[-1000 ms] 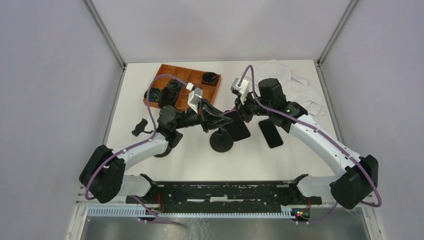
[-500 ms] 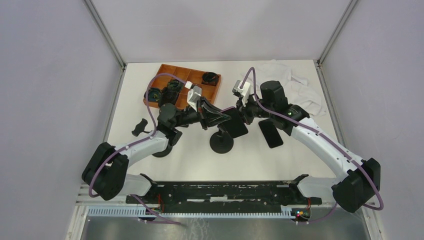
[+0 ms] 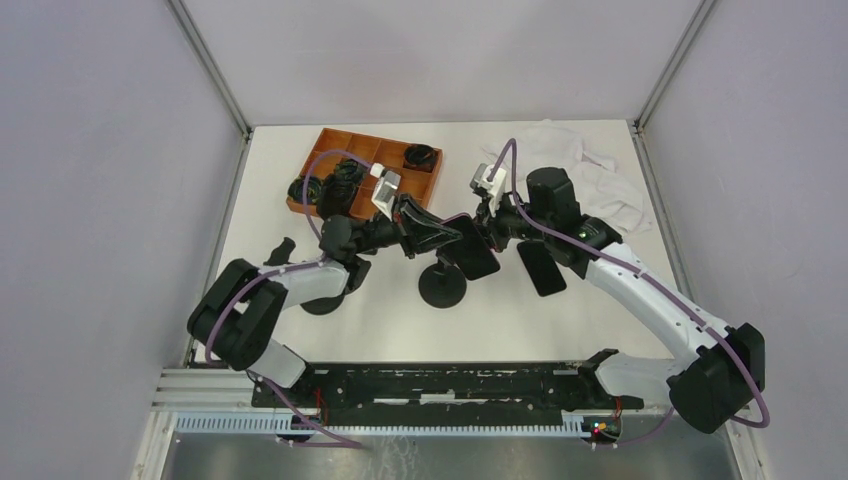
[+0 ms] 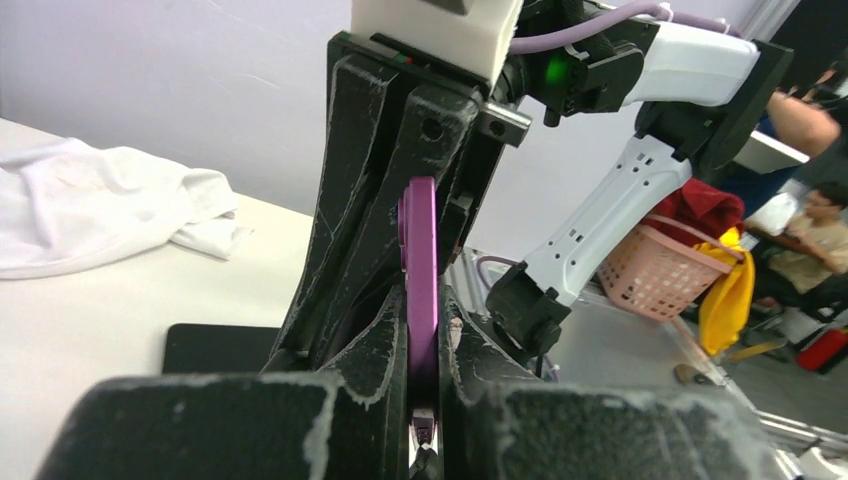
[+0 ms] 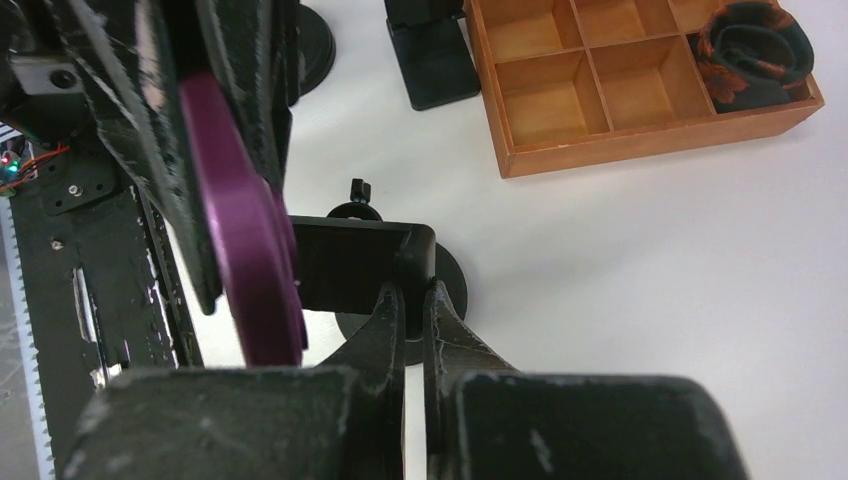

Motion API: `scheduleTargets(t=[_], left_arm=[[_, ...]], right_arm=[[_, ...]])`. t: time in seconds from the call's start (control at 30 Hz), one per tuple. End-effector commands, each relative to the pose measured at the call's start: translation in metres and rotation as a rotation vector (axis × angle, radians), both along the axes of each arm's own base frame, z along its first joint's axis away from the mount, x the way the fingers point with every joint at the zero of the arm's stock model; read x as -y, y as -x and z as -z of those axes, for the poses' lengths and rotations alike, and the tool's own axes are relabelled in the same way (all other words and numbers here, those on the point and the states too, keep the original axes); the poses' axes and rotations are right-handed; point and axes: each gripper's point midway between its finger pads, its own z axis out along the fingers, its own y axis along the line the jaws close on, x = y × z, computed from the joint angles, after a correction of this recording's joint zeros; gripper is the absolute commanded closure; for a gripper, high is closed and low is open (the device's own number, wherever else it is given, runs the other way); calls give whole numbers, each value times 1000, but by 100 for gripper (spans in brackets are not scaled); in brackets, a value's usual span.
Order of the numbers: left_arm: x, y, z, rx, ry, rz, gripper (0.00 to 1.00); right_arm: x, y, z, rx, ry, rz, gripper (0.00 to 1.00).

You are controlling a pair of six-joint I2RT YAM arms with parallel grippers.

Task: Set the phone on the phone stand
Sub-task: Install the phone on the phone stand.

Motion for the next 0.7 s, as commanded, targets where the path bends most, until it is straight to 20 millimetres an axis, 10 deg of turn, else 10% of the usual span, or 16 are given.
scheduleTargets(t=[0.0, 0.67], left_arm=[[-8, 3, -37, 75, 169, 29, 98], [-19, 20, -77, 236, 240, 48, 98]], right_arm=[[-11, 14, -27, 24, -97, -68, 100], [-13, 22, -25, -3, -135, -97, 100]])
